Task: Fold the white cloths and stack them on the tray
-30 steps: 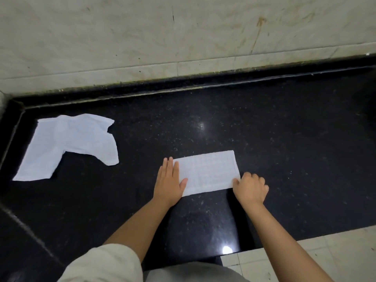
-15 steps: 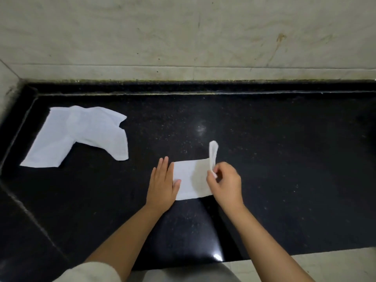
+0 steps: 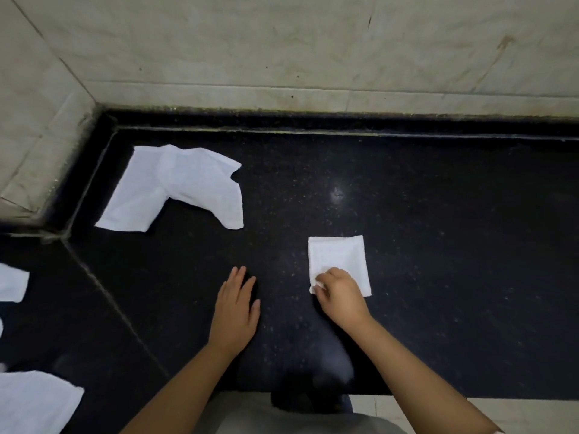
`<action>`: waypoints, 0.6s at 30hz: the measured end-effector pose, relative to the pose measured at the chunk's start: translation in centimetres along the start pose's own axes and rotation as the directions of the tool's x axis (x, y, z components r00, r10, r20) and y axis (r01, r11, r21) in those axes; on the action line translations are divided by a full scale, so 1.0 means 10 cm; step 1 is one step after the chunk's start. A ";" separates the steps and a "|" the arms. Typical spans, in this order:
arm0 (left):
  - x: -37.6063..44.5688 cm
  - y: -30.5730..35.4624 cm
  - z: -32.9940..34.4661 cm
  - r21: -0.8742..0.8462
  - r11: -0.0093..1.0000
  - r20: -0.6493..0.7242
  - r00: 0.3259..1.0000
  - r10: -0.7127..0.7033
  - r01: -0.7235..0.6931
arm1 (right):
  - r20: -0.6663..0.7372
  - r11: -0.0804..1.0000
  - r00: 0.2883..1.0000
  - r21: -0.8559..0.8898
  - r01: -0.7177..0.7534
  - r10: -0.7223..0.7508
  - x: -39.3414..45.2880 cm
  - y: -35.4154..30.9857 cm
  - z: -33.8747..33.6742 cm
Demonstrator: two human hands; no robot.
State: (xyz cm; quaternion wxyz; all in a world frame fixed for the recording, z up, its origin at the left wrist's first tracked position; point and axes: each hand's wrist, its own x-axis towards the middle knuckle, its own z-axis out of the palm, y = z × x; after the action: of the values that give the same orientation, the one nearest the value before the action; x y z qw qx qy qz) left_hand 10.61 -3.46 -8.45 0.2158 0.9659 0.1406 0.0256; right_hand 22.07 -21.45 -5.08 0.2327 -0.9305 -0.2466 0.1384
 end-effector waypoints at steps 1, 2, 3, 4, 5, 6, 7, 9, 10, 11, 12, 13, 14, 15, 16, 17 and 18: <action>0.02 0.04 -0.01 -0.005 1.000 0.002 1.000 0.013 -0.013 | 0.008 0.995 0.997 0.073 -0.073 0.073 0.03 -0.01 -0.05; 0.04 0.07 -0.01 -0.006 1.000 -0.004 1.000 0.027 -0.027 | 0.006 0.981 0.991 0.140 -0.136 0.136 0.07 -0.01 -0.09; 0.07 0.10 -0.02 -0.003 0.999 -0.006 0.999 0.040 -0.040 | -0.006 0.961 0.982 0.206 -0.185 0.190 0.09 0.00 -0.13; 0.09 0.12 -0.02 -0.002 0.998 -0.017 0.998 0.055 -0.055 | -0.019 0.935 0.969 0.267 -0.233 0.246 0.11 -0.01 -0.17; 0.11 0.13 -0.03 -0.005 0.998 -0.029 0.997 0.067 -0.067 | -0.034 0.904 0.954 0.331 -0.269 0.297 0.12 -0.01 -0.20; 0.13 0.13 -0.03 -0.011 0.997 -0.046 0.996 0.076 -0.077 | -0.040 0.873 0.940 0.386 -0.298 0.338 0.13 -0.01 -0.22; 0.14 0.13 -0.04 -0.022 0.997 -0.057 0.995 0.079 -0.080 | -0.035 0.847 0.928 0.422 -0.324 0.372 0.13 -0.01 -0.24; 0.16 0.11 -0.04 -0.040 0.996 -0.075 0.994 0.076 -0.080 | -0.007 0.817 0.917 0.457 -0.352 0.399 0.12 -0.01 -0.24; 0.15 0.09 -0.03 -0.050 0.996 -0.085 0.994 0.076 -0.080 | 0.028 0.806 0.915 0.464 -0.368 0.402 0.11 0.01 -0.22; 0.15 0.07 -0.03 -0.059 0.995 -0.087 0.994 0.073 -0.078 | 0.068 0.796 0.913 0.467 -0.385 0.401 0.09 0.01 -0.21; 0.14 0.06 -0.03 -0.070 0.994 -0.096 0.993 0.073 -0.080 | 0.101 0.788 0.910 0.469 -0.400 0.402 0.07 0.03 -0.19; 0.14 0.04 -0.03 -0.084 0.994 -0.102 0.993 0.067 -0.076 | 0.119 0.777 0.904 0.473 -0.415 0.411 0.06 0.05 -0.18; 0.13 0.02 -0.03 -0.101 0.993 -0.102 0.993 0.054 -0.064 | 0.118 0.760 0.894 0.486 -0.431 0.431 0.05 0.07 -0.18; 0.13 0.00 -0.04 -0.107 0.993 -0.095 0.995 0.035 -0.045 | 0.104 0.733 0.881 0.515 -0.445 0.462 0.06 0.07 -0.21; 0.14 -0.02 -0.06 -0.100 0.995 -0.081 0.997 0.015 -0.023 | 0.076 0.695 0.864 0.561 -0.449 0.497 0.07 0.07 -0.25; 0.16 -0.04 -0.07 -0.072 0.997 -0.063 0.998 -0.001 -0.003 | 0.037 0.655 0.844 0.613 -0.442 0.535 0.08 0.06 -0.31; 0.18 -0.06 -0.08 -0.035 0.999 -0.043 0.999 -0.009 0.007 | -0.018 0.624 0.824 0.662 -0.415 0.566 0.10 0.06 -0.37</action>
State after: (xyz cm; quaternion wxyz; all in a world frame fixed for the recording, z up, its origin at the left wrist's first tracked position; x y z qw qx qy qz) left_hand 12.05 -2.12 -7.95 0.2296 0.9607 0.1486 0.0481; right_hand 24.54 -22.68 -2.40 0.5103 -0.8371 0.1076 0.1651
